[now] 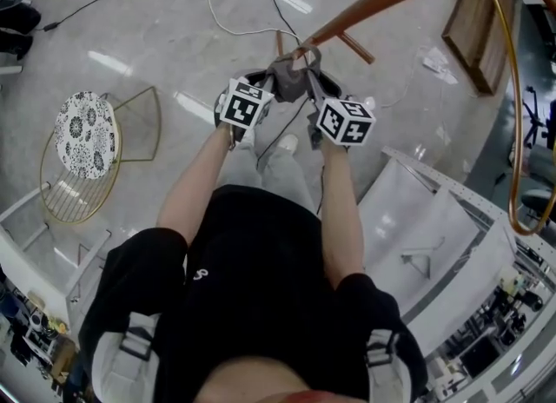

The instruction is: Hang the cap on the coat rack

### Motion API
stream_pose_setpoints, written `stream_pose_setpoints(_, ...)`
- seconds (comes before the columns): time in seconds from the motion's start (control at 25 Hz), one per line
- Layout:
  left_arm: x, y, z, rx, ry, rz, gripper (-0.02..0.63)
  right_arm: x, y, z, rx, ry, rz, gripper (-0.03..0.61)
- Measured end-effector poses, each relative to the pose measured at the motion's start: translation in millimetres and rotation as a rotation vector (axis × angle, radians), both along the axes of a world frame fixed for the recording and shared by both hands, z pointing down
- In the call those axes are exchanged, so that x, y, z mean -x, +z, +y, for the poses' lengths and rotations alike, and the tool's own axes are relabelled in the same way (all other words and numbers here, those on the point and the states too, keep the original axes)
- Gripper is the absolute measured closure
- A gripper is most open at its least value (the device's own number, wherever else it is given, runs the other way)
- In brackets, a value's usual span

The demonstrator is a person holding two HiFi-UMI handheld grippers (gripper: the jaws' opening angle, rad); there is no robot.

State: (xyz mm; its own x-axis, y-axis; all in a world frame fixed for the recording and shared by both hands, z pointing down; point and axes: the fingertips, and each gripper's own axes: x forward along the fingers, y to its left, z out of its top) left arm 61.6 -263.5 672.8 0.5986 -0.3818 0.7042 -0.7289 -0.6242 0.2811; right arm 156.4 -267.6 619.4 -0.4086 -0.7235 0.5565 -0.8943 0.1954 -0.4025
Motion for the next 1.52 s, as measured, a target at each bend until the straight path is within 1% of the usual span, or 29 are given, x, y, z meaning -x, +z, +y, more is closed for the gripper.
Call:
stream_pose_setpoints(0.2,-16.1,16.5,-7.1,0.019,0.035,-0.026,0.592,-15.6,21.2,-7.5,0.038,0.024,0.032,0.538)
stream_pose_setpoints(0.4,-33.7,39.1,-16.8,0.033,0.052,-0.068,0.592,-28.3,39.8,-16.5,0.062,0.049,0.096,0.540)
stream_pose_setpoints(0.56,-45.2,45.7,-30.5,0.007,0.060,-0.081,0.592,-30.0,49.7,-22.7,0.081,0.051,0.131,0.535)
stream_pose_setpoints(0.72,-50.9,50.5,-37.8,0.003,0.069,-0.077,0.585,-30.6,56.8,-25.6,0.099,0.035,0.135,0.512)
stream_pose_setpoints(0.76,-50.0,51.2,-39.2,0.006,0.072,-0.074,0.571,-29.4,58.3,-26.4,0.107,0.025,0.135,0.496)
stream_pose_setpoints(0.84,-44.2,48.5,-42.7,0.019,0.070,-0.062,0.506,-27.3,58.8,-29.7,0.116,0.014,0.134,0.477)
stream_pose_setpoints(1.0,-21.2,45.1,-40.1,0.046,0.045,-0.065,0.477,-28.4,49.4,-31.2,0.098,0.018,0.126,0.453)
stream_pose_setpoints(1.04,-15.1,43.4,-36.6,0.059,0.036,-0.054,0.470,-27.5,46.8,-30.0,0.091,0.019,0.122,0.442)
stream_pose_setpoints(1.08,-10.5,40.5,-31.4,0.080,0.022,-0.025,0.469,-26.3,45.8,-27.7,0.086,0.019,0.117,0.434)
stream_pose_setpoints(1.16,-2.6,28.3,-23.3,0.108,-0.031,0.058,0.469,-24.3,40.3,-22.7,0.066,0.033,0.095,0.434)
stream_pose_setpoints(1.2,3.0,18.7,-23.0,0.101,-0.065,0.095,0.469,-23.8,33.0,-21.3,0.045,0.050,0.074,0.434)
stream_pose_setpoints(1.28,14.8,-4.3,-27.2,0.065,-0.133,0.157,0.471,-24.3,11.6,-19.7,-0.011,0.094,0.025,0.434)
stream_pose_setpoints(1.36,25.7,-29.5,-35.0,0.014,-0.187,0.202,0.476,-27.5,-12.6,-19.2,-0.071,0.138,-0.009,0.436)
stream_pose_setpoints(1.44,35.9,-56.5,-45.1,-0.040,-0.226,0.226,0.480,-31.7,-37.9,-19.8,-0.129,0.178,-0.018,0.440)
stream_pose_setpoints(1.52,43.5,-88.3,-55.6,-0.107,-0.251,0.244,0.492,-37.3,-65.1,-20.3,-0.194,0.212,-0.003,0.449)
